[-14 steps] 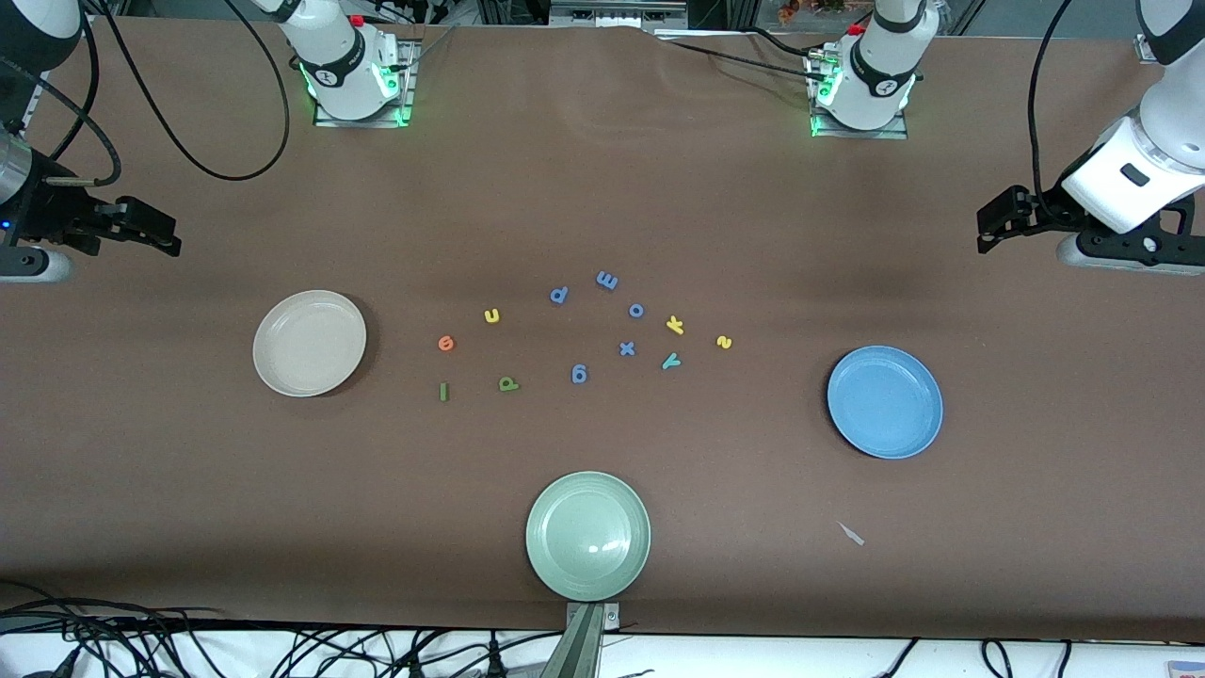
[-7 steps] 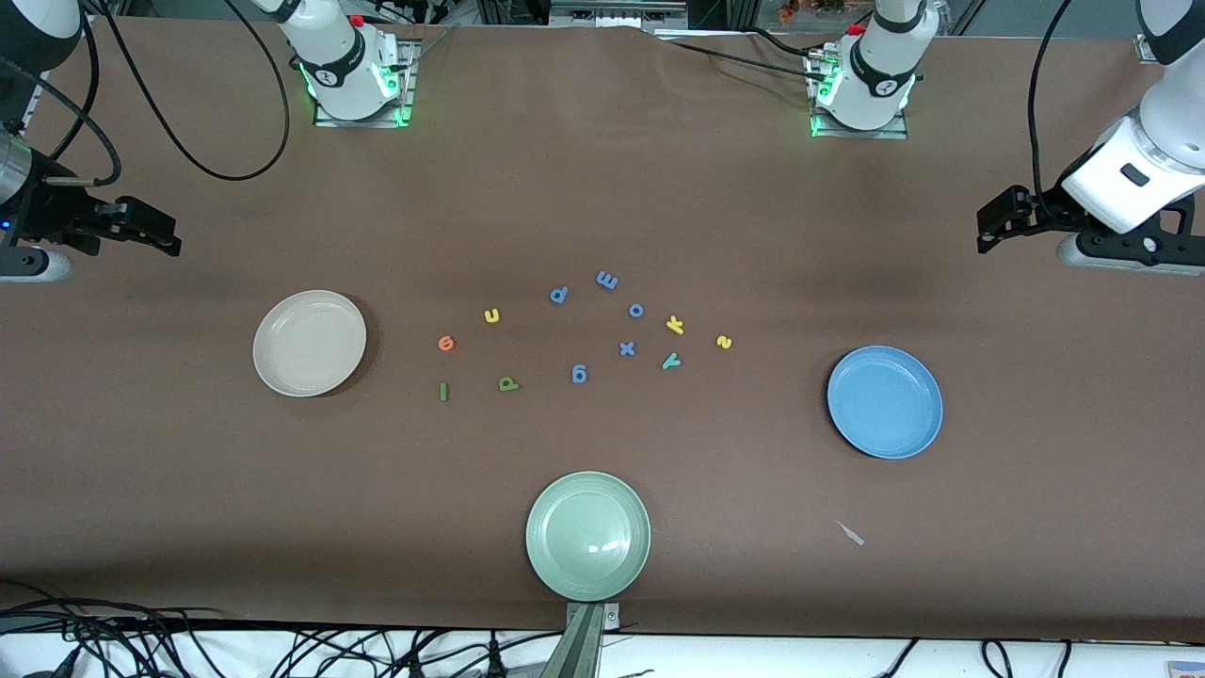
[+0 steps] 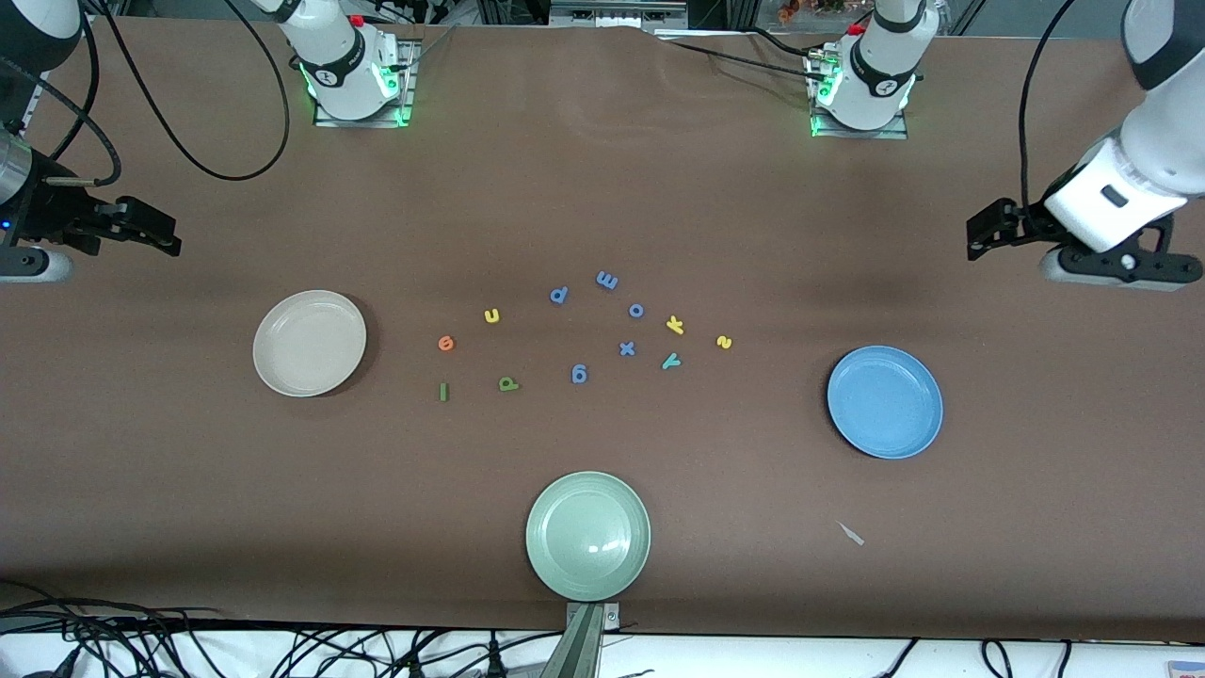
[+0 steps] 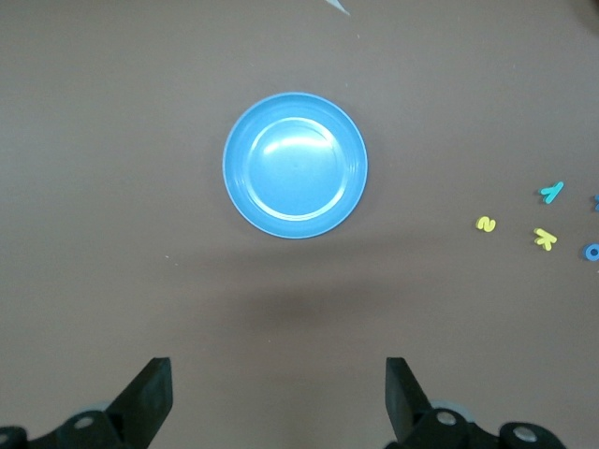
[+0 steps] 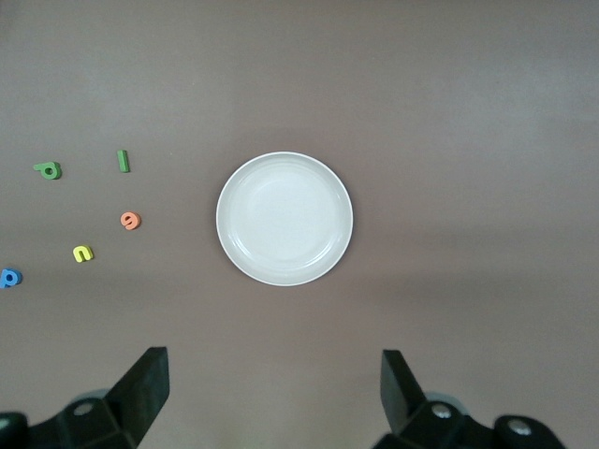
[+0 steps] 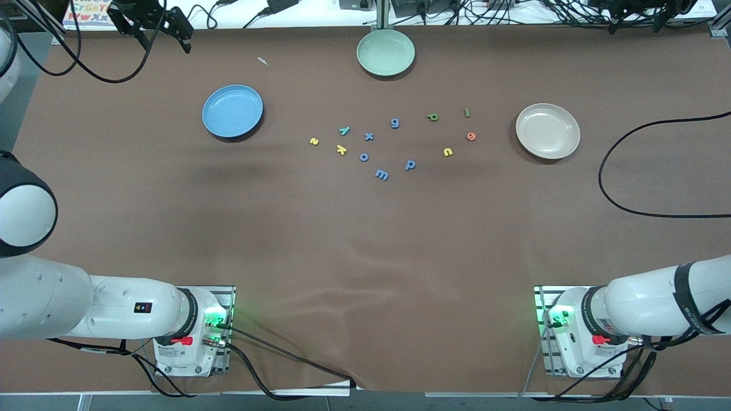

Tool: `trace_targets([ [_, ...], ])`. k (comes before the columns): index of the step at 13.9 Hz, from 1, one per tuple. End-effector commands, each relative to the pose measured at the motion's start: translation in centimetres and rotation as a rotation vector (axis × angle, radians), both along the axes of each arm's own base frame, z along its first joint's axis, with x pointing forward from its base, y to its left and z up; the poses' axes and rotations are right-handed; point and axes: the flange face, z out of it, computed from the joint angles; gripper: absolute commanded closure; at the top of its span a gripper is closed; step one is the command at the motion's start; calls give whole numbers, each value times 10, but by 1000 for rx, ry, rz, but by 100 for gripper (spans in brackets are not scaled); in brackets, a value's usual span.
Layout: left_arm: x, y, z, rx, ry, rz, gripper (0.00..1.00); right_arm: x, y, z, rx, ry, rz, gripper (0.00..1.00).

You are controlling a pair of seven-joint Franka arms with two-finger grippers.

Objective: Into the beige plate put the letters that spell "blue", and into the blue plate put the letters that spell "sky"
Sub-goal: 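Reach the right gripper to green l while the left gripper reaches yellow 2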

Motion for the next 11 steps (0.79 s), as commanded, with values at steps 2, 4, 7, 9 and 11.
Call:
trace_targets([
  [2, 31, -43, -49, -18, 77, -61, 0, 4, 0, -3, 1, -1, -3, 0],
  [4, 43, -91, -71, -14, 100, -93, 0, 12, 3, -13, 2, -8, 1, 0],
  [7, 60, -132, -116, 27, 141, 133, 0, 30, 12, -47, 28, 18, 9, 0],
  [9, 61, -172, -138, 41, 100, 265, 0, 43, 47, -70, 30, 10, 65, 0],
  [11, 63, -183, -166, 37, 127, 501, 0, 58, 82, -104, 14, 9, 125, 0],
])
